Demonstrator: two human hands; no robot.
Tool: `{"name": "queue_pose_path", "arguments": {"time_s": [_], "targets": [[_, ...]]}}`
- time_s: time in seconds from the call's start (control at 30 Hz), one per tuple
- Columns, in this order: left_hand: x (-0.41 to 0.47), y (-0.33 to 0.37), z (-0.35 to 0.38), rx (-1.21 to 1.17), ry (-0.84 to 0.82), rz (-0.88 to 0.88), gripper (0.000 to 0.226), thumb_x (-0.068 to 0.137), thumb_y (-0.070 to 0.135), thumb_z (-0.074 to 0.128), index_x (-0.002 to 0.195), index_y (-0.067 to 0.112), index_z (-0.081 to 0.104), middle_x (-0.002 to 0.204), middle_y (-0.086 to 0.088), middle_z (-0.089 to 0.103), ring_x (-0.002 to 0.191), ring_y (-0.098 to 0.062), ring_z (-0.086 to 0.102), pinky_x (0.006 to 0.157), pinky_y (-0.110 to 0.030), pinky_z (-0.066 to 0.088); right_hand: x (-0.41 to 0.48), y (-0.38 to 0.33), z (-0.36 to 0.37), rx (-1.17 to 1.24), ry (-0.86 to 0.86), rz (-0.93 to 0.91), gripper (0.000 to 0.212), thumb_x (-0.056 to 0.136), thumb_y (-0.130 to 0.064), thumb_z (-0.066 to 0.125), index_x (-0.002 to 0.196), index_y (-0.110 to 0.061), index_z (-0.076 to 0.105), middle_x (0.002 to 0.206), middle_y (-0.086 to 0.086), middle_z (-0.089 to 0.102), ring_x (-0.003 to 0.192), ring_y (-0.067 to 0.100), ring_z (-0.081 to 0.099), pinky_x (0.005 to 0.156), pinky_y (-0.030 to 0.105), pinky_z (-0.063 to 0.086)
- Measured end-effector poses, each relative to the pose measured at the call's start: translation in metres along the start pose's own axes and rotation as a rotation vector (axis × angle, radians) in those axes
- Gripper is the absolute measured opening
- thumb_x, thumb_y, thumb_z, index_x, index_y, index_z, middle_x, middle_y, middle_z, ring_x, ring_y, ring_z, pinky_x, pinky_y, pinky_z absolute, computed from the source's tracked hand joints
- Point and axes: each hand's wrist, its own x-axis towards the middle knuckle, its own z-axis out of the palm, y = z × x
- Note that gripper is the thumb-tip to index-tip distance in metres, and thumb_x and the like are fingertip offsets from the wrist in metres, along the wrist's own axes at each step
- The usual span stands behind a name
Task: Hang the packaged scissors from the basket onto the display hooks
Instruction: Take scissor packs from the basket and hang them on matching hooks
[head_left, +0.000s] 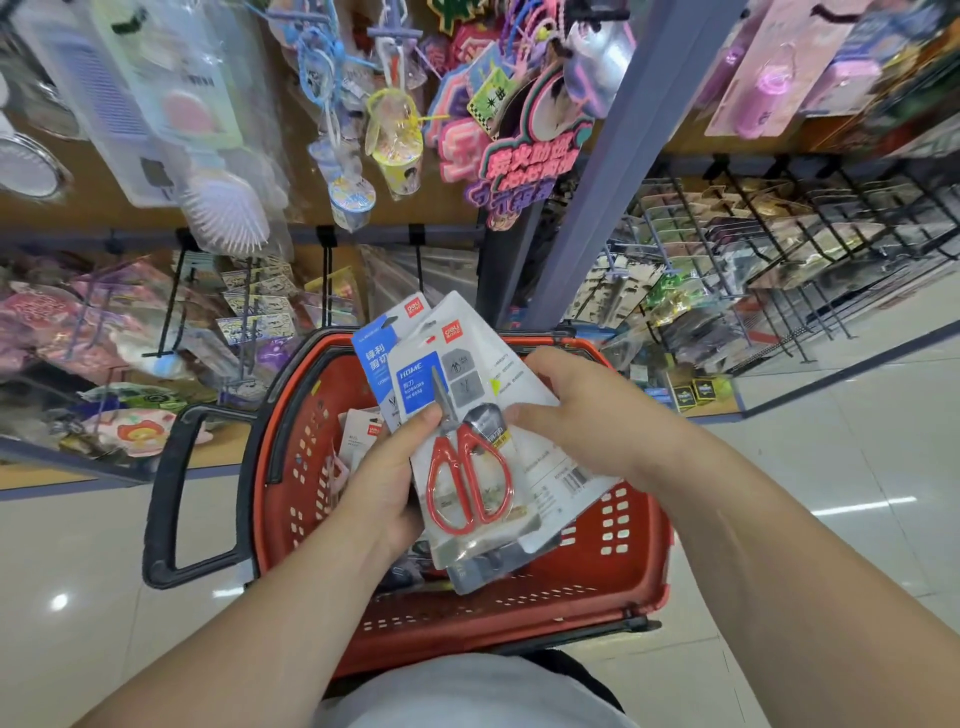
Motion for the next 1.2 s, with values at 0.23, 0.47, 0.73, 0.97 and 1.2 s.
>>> {"name": "queue_pose_path", "arguments": {"time_s": [0.23,0.47,0.73,0.97,1.2], "targets": [[-0.003,0.002,-0.004,-0.011,-0.022,-0.028,0.040,0.074,0.029,0.073,0.112,0.016,0.073,0.094,-0.009,0.081,0.076,-0.025,0.079,0.064,-0.041,0.065,-0.011,-0.009,-0.043,-0.151,0.086,-0.039,0.011,0.099,-0.029,0.066,0.107,-0.030,0.059,0.104,-0.006,0.070,0.085,0.017,0.072,0.063,0.036,0.060],[-0.008,0.012,0.000,-0.012,-0.014,-0.006,0.036,0.079,0.025,0.072,0.114,0.016,0.074,0.098,-0.009,0.081,0.079,-0.024,0.080,0.066,-0.042,0.065,-0.020,-0.001,-0.051,-0.166,0.243,-0.010,0.019,0.102,-0.029,0.061,0.119,-0.030,0.054,0.109,-0.006,0.067,0.087,0.017,0.070,0.072,0.045,0.061],[-0.011,0.015,0.009,0.062,0.079,0.124,0.066,0.077,0.023,0.087,0.139,0.019,0.066,0.127,-0.015,0.075,0.112,-0.038,0.074,0.091,-0.055,0.061,-0.020,-0.010,0.015,0.069,0.168,-0.103,0.016,0.104,-0.043,0.054,0.116,-0.032,0.053,0.100,-0.010,0.070,0.094,0.012,0.066,0.079,0.034,0.050],[-0.031,0.029,0.007,-0.068,0.002,0.047,0.035,0.095,0.026,0.064,0.126,0.012,0.072,0.108,-0.016,0.079,0.087,-0.030,0.078,0.078,-0.042,0.065,-0.014,-0.004,0.050,0.608,0.086,-0.147,0.031,0.109,-0.036,0.050,0.131,-0.055,0.061,0.136,-0.008,0.060,0.124,0.008,0.062,0.103,0.034,0.052],[-0.045,0.047,-0.006,-0.033,0.031,0.108,0.052,0.084,0.029,0.065,0.132,0.009,0.069,0.117,-0.022,0.075,0.089,-0.035,0.076,0.080,-0.051,0.064,-0.003,0.003,0.051,0.804,-0.048,0.106,0.123,0.055,-0.044,0.099,0.158,-0.020,0.036,0.121,0.007,0.074,0.107,0.022,0.075,0.103,0.047,0.056]]}}
